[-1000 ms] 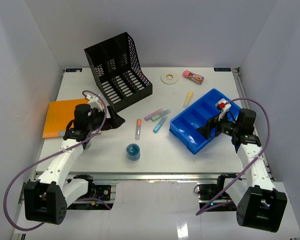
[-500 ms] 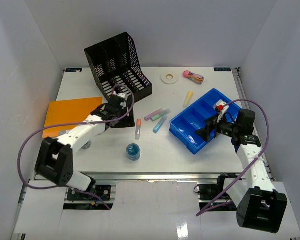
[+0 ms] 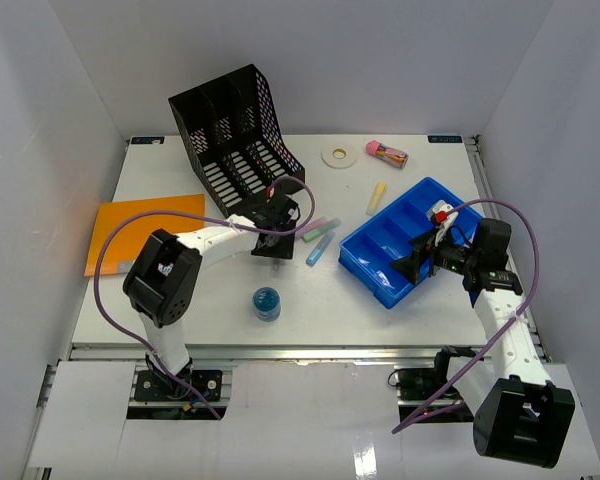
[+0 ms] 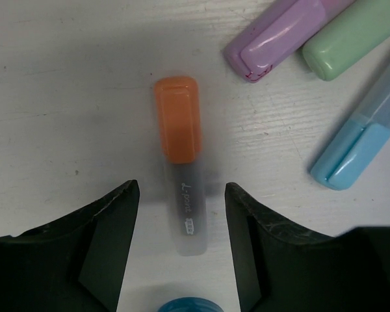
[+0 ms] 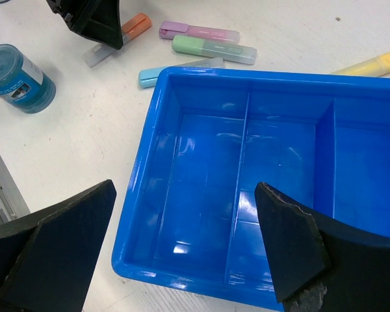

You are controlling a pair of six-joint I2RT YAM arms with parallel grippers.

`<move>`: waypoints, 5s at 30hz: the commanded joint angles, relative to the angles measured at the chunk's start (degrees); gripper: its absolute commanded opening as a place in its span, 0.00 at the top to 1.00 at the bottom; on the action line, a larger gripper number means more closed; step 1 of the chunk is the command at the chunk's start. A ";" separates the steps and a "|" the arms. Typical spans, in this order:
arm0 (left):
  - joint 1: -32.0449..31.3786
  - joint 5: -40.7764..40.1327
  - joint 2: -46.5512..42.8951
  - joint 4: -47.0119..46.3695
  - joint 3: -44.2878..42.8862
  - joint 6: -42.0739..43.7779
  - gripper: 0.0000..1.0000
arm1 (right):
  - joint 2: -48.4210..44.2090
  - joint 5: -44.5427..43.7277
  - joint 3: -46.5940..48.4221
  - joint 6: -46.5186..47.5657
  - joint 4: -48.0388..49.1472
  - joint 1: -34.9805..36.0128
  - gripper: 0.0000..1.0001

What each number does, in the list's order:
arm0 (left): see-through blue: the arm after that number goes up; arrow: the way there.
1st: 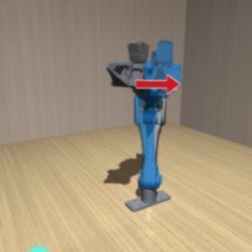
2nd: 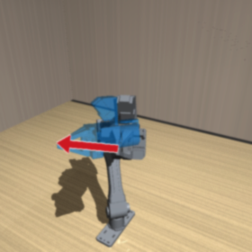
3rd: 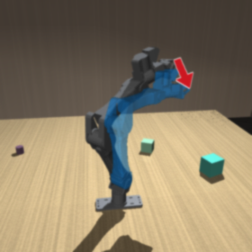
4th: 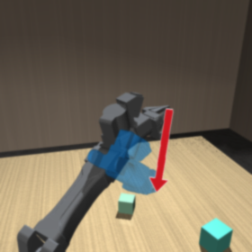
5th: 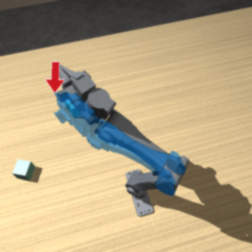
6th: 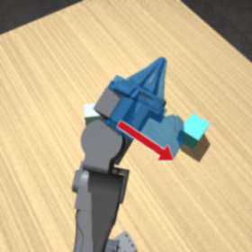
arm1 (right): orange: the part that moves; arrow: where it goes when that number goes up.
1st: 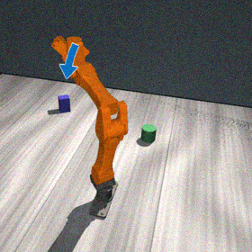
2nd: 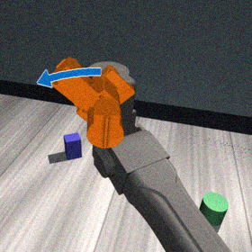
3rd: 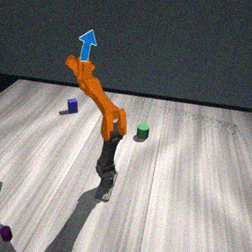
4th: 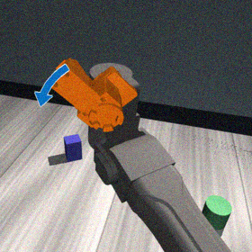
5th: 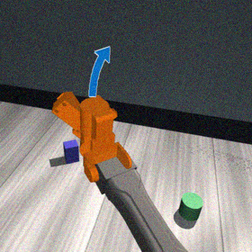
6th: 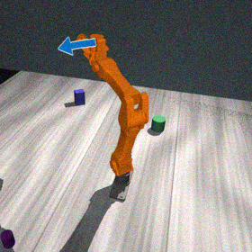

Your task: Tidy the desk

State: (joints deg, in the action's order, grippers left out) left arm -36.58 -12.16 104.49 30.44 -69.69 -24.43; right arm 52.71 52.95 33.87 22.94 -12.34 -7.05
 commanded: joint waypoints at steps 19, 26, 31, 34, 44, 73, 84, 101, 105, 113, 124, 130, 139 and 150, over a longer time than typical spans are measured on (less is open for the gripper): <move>-0.81 -1.17 1.28 -2.57 2.78 -0.71 0.61 | -1.06 2.25 1.38 0.32 0.12 0.19 0.06; -0.86 -2.52 -5.39 -2.67 2.29 0.78 0.80 | -1.38 2.33 1.37 0.26 0.21 0.19 0.06; -0.86 2.92 -12.66 -2.74 -0.25 -1.26 0.93 | -1.64 2.60 1.46 0.26 0.12 0.19 0.06; -0.86 7.49 -15.04 -6.15 0.63 -7.56 0.98 | -1.69 2.46 1.42 0.22 0.12 0.19 0.06; -5.39 24.57 -13.22 -34.04 5.51 -37.50 1.00 | -2.02 -2.07 2.12 -1.07 0.45 0.11 0.05; -19.43 3.30 6.27 -30.79 -7.20 -55.49 0.68 | -2.52 -4.26 2.41 -2.28 0.63 -0.07 0.05; -20.10 3.36 4.65 -30.79 -8.27 -52.63 0.27 | -2.19 -3.15 2.17 -1.60 0.40 -0.07 0.06; -15.11 -5.33 -27.73 -18.00 7.25 -6.22 0.02 | -0.96 15.03 8.13 57.29 -31.89 14.46 0.02; -10.21 -7.05 -39.20 -12.95 16.32 4.65 0.02 | 8.29 -5.95 15.27 55.24 -26.48 31.34 0.02; -8.95 -17.55 -56.17 -9.26 27.61 9.34 0.02 | 39.17 -22.64 42.01 63.46 -37.67 44.80 0.18; -9.04 -31.16 -75.29 -6.91 30.09 6.97 0.02 | 58.01 -31.50 55.68 63.28 -37.43 48.45 0.39; -9.04 -31.51 -77.25 -7.58 30.49 7.32 0.02 | 62.35 -36.90 56.29 63.00 -35.37 49.88 0.41; -9.04 -29.80 -75.89 -7.58 30.23 7.73 0.02 | 66.54 -42.52 56.67 61.95 -31.78 50.29 0.41; -9.04 -30.02 -76.05 -7.60 30.38 7.81 0.02 | 68.61 -46.71 56.24 64.19 -31.20 50.29 0.43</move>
State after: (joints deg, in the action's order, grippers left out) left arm -45.58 -42.41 28.45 23.10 -39.79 -17.35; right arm 118.99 9.72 89.20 84.79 -43.46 43.22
